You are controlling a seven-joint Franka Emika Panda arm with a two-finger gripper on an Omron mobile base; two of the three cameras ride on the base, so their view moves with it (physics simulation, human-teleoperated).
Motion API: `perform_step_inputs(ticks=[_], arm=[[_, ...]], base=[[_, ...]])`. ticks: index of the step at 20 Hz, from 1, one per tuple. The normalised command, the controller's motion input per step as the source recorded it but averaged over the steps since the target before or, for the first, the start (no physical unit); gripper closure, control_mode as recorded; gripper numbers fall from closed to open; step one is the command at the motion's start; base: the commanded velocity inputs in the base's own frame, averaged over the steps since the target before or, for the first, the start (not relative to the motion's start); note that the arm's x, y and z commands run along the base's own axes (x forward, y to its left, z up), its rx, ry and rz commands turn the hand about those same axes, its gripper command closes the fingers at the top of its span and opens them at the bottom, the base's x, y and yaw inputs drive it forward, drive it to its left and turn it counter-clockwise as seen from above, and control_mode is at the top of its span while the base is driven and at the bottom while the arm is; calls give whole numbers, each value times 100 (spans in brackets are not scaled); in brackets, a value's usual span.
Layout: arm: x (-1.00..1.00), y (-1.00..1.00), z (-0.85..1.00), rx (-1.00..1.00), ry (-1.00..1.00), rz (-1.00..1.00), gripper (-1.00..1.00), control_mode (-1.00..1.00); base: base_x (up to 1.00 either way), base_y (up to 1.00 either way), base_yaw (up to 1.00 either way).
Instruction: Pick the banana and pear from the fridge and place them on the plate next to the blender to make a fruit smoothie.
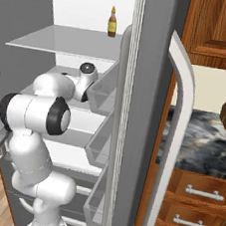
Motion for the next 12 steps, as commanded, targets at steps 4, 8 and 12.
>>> perform_step_inputs(ticks=[4, 8, 12], arm=[[44, 0, -13, 0, 0, 0, -100, -100], [14, 0, -35, 0, 0, 0, 100, -100], [-1, 0, -40, 0, 0, 0, 100, -100]], base=[[0, 0, 0], [0, 0, 0], [0, 0, 0]])
